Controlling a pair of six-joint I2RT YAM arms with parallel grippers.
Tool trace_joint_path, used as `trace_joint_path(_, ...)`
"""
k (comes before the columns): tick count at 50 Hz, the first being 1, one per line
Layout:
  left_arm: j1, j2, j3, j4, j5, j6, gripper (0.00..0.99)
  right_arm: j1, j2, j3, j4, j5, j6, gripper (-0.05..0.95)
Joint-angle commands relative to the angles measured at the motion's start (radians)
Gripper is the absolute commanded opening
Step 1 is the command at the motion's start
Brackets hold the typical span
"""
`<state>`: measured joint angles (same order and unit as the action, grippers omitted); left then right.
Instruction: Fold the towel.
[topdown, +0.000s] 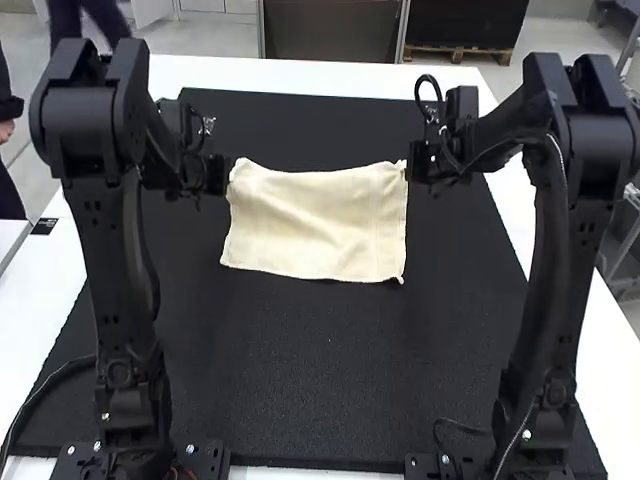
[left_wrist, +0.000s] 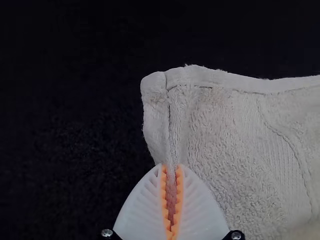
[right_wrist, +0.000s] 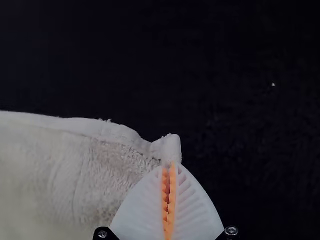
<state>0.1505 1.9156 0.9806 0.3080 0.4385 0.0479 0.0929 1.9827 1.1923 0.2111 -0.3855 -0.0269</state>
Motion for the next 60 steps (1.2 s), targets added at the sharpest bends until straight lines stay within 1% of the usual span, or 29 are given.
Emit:
trace_joint_path(1, 0.009, -0.050, -0.020, 0.003, 0.011, 0.027, 0.018, -0.018, -0.053, -0.014, -0.004, -0.032, 0.016, -0.02)
trace_joint_path(11, 0.008, -0.086, -0.063, 0.005, 0.012, 0.033, 0.018, -0.018, -0.090, -0.048, -0.041, -0.055, 0.015, -0.02)
trace_joint_path(26, 0.009, -0.130, -0.088, -0.001, 0.012, 0.035, 0.018, -0.018, -0.157, -0.102, -0.087, -0.082, 0.012, -0.02)
trace_joint_path(30, 0.009, -0.144, -0.091, -0.012, 0.012, 0.035, 0.018, -0.018, -0.180, -0.117, -0.088, -0.081, 0.015, -0.02)
trace_joint_path(43, 0.009, -0.170, -0.109, -0.044, 0.012, 0.036, 0.018, -0.018, -0.226, -0.148, -0.131, -0.093, 0.015, -0.02)
trace_joint_path(46, 0.009, -0.175, -0.114, -0.058, 0.012, 0.049, 0.018, -0.018, -0.237, -0.160, -0.134, -0.095, 0.015, -0.02)
trace_joint_path(52, 0.009, -0.187, -0.123, -0.083, 0.012, 0.056, 0.018, -0.018, -0.263, -0.194, -0.134, -0.096, 0.016, -0.02)
trace_joint_path(60, 0.014, -0.208, -0.151, -0.084, 0.012, 0.072, 0.018, -0.028, -0.294, -0.240, -0.144, -0.101, 0.016, -0.02)
